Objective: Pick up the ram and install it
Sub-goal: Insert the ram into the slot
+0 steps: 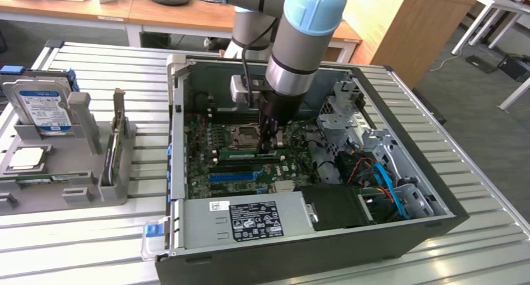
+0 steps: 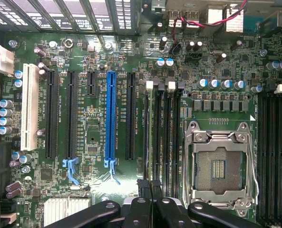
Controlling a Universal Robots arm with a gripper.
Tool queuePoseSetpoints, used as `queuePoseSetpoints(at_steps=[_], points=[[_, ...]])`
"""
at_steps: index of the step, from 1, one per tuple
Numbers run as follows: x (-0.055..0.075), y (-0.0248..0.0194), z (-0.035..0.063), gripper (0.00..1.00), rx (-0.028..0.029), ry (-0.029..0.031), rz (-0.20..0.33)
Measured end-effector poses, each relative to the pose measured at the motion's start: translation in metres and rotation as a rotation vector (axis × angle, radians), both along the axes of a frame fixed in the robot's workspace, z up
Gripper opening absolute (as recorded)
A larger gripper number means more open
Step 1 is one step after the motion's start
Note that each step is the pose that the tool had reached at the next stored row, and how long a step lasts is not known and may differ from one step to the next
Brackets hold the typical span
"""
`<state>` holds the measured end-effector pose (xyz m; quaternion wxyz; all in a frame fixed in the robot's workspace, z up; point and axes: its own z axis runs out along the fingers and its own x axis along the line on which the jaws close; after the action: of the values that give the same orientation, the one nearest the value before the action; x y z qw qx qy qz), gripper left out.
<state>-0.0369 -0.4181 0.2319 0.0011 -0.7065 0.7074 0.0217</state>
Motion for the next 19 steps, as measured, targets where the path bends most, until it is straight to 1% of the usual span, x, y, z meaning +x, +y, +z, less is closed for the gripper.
queuePoseSetpoints(at_steps=[19], points=[[0.0005,0.0000,-0.0005,0.12,0.0002,-0.0006,0.000]])
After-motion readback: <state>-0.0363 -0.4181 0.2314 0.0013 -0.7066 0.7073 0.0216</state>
